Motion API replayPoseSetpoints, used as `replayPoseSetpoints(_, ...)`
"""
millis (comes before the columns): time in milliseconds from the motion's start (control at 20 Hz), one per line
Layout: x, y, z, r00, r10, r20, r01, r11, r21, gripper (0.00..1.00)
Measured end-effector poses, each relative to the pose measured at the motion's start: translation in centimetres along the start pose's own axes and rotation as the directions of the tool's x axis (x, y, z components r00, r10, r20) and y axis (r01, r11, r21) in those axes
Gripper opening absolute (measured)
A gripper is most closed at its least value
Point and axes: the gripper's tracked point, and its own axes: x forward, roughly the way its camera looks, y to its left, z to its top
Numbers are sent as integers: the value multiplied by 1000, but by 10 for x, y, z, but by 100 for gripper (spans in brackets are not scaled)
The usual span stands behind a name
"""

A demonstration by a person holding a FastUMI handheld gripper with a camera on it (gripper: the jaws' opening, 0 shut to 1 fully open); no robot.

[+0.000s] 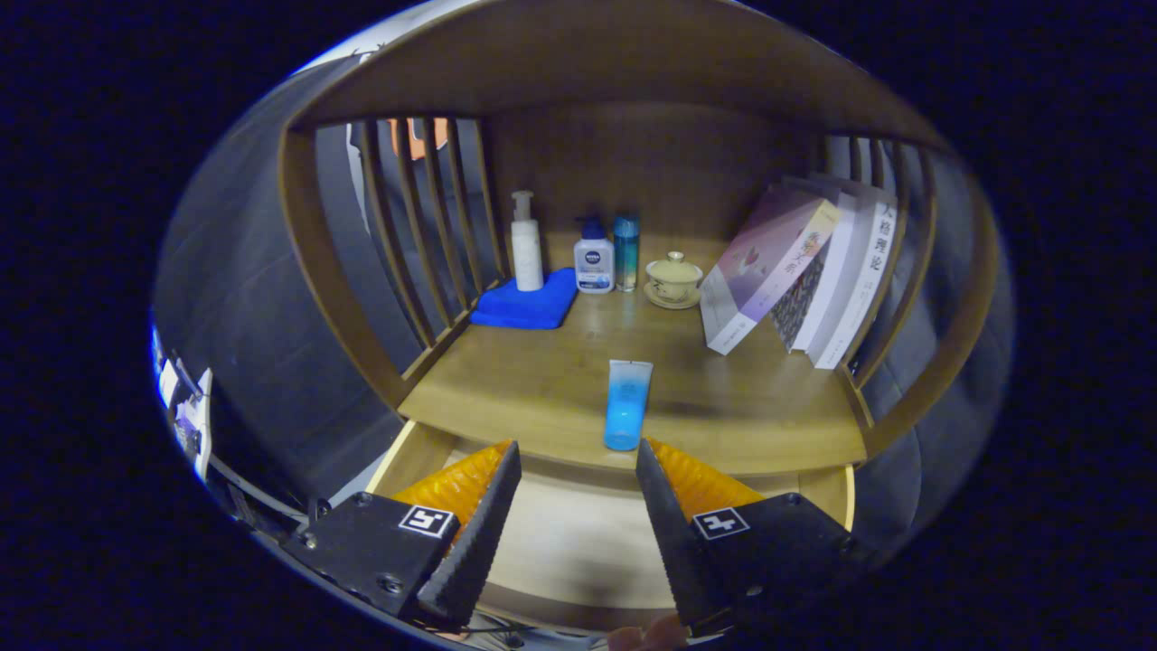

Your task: Pull open the drawer, take out the items inside it, and place them on the countertop above the cabinet.

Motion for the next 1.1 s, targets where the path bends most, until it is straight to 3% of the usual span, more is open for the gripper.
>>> replayPoseSetpoints(250,-47,12,-20,989,19,148,-17,1000,-13,81)
replayPoseSetpoints(400,-61,13,-40,973,3,230,-1,1000,-9,99)
replayPoseSetpoints(600,-71,23,-72,949,26,313,-30,999,10,99)
replayPoseSetpoints(1100,-72,15,-164,888,-68,455,62,998,27,98)
